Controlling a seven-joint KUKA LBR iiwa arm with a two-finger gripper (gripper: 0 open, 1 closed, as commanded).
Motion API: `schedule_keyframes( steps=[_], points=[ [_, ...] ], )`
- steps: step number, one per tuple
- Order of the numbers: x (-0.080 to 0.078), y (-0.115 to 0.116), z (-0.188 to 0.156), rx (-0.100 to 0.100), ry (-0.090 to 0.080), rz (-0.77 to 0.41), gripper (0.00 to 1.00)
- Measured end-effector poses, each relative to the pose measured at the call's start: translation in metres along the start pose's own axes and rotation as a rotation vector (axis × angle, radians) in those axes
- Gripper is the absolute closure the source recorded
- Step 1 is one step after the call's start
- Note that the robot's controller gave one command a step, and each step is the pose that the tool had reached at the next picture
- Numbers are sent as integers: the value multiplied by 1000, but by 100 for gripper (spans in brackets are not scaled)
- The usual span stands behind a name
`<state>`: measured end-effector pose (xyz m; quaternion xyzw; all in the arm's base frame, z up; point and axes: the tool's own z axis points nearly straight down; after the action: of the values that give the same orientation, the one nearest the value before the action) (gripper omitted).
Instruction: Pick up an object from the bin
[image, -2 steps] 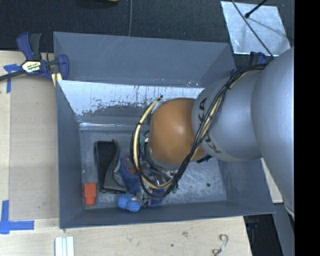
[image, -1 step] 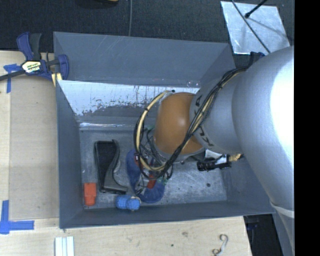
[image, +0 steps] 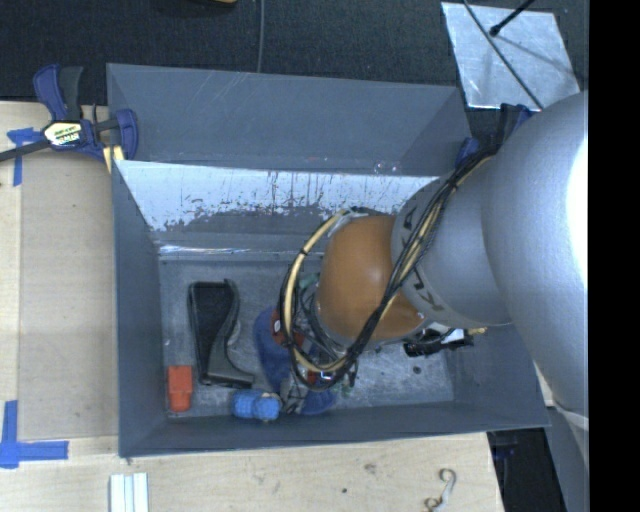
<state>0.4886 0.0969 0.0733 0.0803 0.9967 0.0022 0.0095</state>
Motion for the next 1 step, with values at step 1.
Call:
schedule_keyframes(
  steps=[1],
  points=[
    [2, 1, -2, 1, 13, 0, 100]
  ],
)
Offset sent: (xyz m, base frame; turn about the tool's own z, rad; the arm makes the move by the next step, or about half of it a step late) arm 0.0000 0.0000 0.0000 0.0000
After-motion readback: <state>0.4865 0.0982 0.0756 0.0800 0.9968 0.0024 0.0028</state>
